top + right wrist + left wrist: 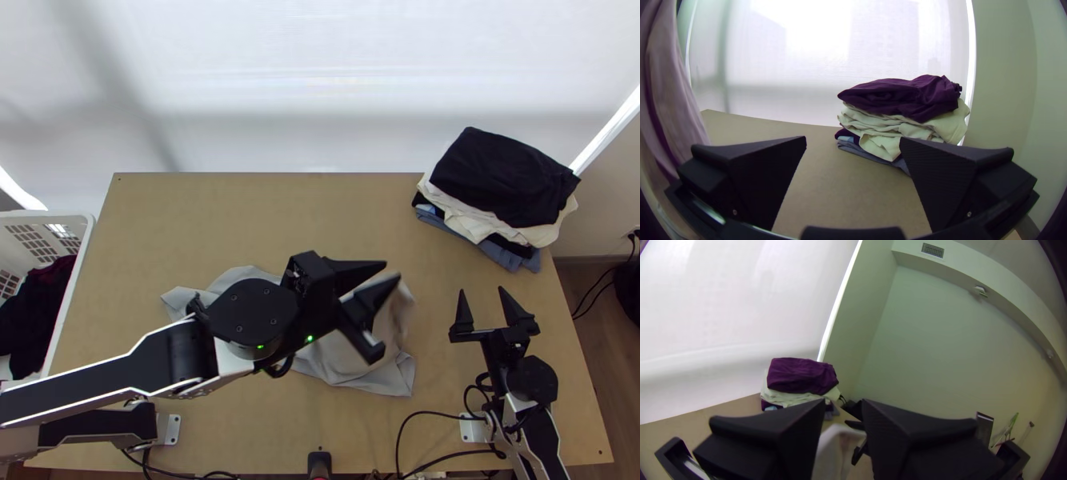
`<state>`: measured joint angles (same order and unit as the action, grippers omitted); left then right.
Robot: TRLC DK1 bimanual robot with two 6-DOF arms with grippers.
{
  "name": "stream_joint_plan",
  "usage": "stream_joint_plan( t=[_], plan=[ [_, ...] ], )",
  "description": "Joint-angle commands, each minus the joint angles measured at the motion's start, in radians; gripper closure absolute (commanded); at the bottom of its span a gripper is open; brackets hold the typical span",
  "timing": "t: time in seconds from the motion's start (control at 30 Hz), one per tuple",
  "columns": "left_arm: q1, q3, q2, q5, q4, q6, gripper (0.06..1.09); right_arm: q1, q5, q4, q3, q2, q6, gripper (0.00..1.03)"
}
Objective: Fold the t-shirt
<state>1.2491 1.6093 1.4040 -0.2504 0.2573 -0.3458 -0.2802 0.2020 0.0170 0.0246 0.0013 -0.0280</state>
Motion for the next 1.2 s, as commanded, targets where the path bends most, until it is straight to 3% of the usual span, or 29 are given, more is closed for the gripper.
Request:
stream_joint_plan(
  t=[0.0,0.3,0.47,0.67,0.83,1.17],
  plan=[
    [-0.002,-0.006,-0.071,0.040,0.017,-0.035,0.11,0.001,0.008,0.017,-0.020,-0.004,-0.010,0.04],
    [-0.180,0.060,-0.143,0.066,0.109,-0.035,0.10,0.001,0.008,0.017,-0.020,-0.004,-0.012,0.04],
    [-0.418,0.064,-0.160,0.250,0.315,-0.032,0.11,0.001,0.008,0.017,-0.020,-0.004,-0.012,0.04],
    [-0.585,0.031,-0.166,0.306,0.545,0.001,0.11,0.001,0.008,0.017,-0.020,-0.004,-0.012,0.04],
    [-0.728,-0.055,-0.223,0.425,0.582,-0.001,0.11,0.001,0.008,0.017,-0.020,-0.004,-0.012,0.04],
    [-0.852,-0.233,-0.267,0.471,0.709,0.045,0.11,0.001,0.008,0.017,-0.022,-0.004,-0.012,0.04]
  ],
)
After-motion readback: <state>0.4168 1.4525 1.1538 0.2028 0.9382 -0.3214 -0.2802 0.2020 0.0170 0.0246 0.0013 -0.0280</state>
